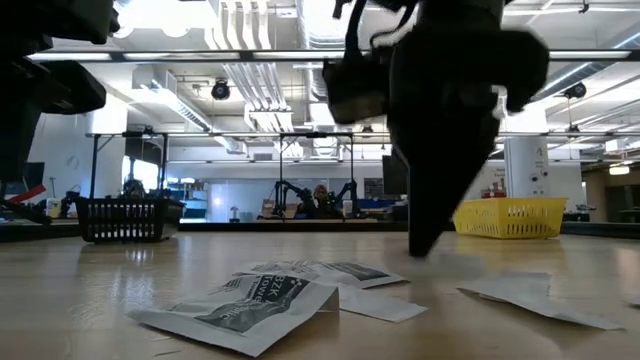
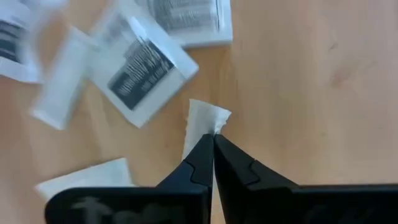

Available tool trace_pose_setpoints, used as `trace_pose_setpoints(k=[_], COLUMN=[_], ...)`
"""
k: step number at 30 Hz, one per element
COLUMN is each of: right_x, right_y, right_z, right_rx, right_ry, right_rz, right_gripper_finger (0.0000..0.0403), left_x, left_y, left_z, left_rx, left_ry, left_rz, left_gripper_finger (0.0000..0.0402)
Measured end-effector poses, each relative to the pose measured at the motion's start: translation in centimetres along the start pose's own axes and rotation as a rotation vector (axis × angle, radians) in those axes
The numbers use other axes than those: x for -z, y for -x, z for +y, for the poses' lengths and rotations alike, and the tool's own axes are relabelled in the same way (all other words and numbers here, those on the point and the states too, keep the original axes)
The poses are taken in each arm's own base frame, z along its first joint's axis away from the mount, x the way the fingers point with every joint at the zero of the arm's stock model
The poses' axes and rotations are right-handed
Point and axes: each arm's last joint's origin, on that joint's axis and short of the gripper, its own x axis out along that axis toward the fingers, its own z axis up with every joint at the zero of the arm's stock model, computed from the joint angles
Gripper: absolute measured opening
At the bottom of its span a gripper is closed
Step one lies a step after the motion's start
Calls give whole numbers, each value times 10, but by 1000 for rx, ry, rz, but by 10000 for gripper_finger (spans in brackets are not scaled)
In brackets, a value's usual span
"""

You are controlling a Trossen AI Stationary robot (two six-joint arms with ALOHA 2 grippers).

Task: Pick & Place First Aid Supplies
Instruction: Put the green bandage into the black bin

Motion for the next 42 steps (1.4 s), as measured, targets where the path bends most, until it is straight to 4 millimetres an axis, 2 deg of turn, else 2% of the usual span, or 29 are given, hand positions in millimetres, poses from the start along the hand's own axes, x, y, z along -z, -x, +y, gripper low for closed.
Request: trace_pose_setpoints(k=[6,13,20,28,37,42], right_x=[-3,-4,-3,-11,-16,-17], right_y=[27,63,88,102,106,107], right_z=[0,-1,5,13,15,14], right_rx=[24,90,145,173,209,261], right_ry=[40,57,81,123,173,185], right_rz=[-95,-254,-409,-585,-666,-685], right_gripper_finger=[8,8,8,8,8,8], left_x=[-9,-24,-38,-52,-64,-68], left_y=[1,3,11,18,18,17], left_z=[0,-7,-11,-9,4,10], left_rx=[-100,-68,-110,-160,-185,-227], left_ry=[109,230,327,406,464,433], left_rz=[-189,-426,-682,-868,-898,-895], left_gripper_finger=[110,110,110,110,110,118])
